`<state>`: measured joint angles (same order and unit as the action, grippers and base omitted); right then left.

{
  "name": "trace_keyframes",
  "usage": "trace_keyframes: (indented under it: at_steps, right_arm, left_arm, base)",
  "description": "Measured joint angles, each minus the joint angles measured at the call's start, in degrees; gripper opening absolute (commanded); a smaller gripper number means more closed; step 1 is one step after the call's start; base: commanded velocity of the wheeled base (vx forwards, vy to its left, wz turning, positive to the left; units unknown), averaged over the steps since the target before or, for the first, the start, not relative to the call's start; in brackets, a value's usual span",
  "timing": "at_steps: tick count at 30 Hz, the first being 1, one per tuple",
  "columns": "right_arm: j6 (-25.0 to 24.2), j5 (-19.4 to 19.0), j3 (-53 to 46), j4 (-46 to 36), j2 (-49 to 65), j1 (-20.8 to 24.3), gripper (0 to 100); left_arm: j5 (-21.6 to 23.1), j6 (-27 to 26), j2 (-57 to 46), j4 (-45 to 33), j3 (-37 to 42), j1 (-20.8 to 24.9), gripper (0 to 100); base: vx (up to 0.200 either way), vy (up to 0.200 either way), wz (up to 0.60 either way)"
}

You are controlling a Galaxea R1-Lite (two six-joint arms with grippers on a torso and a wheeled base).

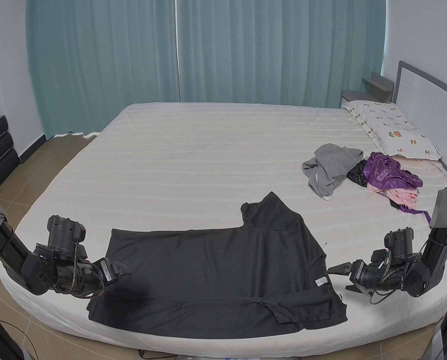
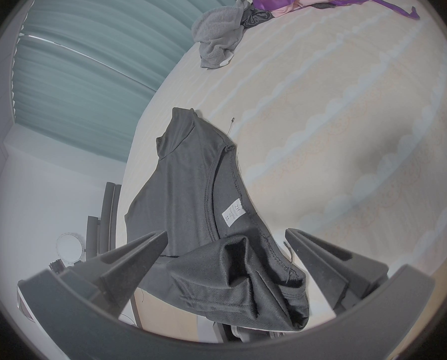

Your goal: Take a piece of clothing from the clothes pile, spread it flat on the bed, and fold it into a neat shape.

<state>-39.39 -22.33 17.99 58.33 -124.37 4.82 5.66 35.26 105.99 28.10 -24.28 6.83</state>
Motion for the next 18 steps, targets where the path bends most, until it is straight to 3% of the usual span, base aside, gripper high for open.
trace_keyframes:
  at_steps: [11,18]
  right_arm:
    - [0.33,0.44,-0.09,0.1,-0.83,0.44,100]
    - [0.37,0.5,-0.06,0.1,-1.13,0.59,100]
  left_arm:
    - [-0.88,-1.13,9.01,-0.13,-0.51,2.16,100]
    - [-4.62,-0.55,14.49,1.29,-4.85,0.59,100]
  base:
    - [0.0,0.0,0.0]
    - [0.0,0.0,0.0]
